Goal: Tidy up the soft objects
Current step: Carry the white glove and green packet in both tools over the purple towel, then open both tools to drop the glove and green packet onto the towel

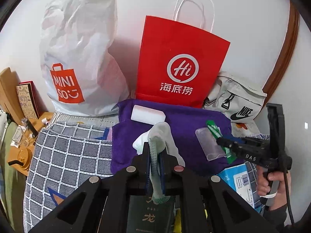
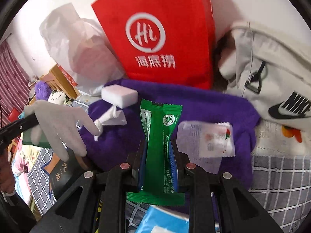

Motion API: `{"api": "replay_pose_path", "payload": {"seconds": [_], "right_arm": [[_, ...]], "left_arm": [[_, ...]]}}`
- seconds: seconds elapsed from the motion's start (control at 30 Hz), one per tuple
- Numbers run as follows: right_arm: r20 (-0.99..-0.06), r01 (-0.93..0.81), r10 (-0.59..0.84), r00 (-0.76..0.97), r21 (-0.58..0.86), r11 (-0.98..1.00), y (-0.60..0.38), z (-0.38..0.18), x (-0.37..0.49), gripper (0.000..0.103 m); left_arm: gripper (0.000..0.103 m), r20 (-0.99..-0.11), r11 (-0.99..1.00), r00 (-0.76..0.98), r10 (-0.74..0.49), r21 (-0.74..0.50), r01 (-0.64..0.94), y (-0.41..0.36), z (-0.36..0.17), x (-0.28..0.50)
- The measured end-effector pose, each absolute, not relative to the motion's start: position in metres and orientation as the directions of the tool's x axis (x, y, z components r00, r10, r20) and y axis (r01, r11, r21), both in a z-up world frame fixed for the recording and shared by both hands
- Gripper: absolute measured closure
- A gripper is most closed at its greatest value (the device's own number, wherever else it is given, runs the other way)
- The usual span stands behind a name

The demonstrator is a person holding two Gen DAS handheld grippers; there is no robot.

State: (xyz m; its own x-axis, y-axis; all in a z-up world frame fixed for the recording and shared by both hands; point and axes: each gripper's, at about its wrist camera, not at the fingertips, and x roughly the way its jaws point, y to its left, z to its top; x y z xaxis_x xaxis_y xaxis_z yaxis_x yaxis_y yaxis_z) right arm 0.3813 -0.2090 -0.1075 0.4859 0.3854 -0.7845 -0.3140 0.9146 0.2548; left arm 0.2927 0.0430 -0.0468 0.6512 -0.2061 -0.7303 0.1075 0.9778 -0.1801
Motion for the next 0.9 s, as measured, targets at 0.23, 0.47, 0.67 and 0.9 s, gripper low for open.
{"api": "replay_pose_path", "payload": {"seconds": [0.23, 0.47, 0.67, 0.9], "right_arm": [[-0.829, -0.312, 0.374, 0.416, 0.256, 0.915, -0.206, -0.135, 0.393, 0.081], [-0.846, -0.291, 0.350, 0.402, 0.245, 0.925, -0.207, -0.149, 0.399, 0.080], [-0.850, -0.274, 0.347, 0.396, 0.251, 0.928, -0.210, -0.153, 0.401, 0.080], [-0.852, -0.259, 0.345, 0.394, 0.258, 0.931, -0.209, -0.158, 0.406, 0.075]], "left_arm": [[0.094, -0.715, 0.971, 0.659, -0.233, -0.205, 0.121, 0.030, -0.052, 0.309], [0.094, -0.714, 0.968, 0.654, -0.251, -0.189, 0.165, 0.006, -0.058, 0.326], [0.094, -0.713, 0.957, 0.638, -0.291, -0.222, 0.189, -0.008, -0.070, 0.343], [0.094, -0.795, 0.979, 0.574, -0.195, -0.128, 0.156, -0.019, -0.107, 0.363]]}}
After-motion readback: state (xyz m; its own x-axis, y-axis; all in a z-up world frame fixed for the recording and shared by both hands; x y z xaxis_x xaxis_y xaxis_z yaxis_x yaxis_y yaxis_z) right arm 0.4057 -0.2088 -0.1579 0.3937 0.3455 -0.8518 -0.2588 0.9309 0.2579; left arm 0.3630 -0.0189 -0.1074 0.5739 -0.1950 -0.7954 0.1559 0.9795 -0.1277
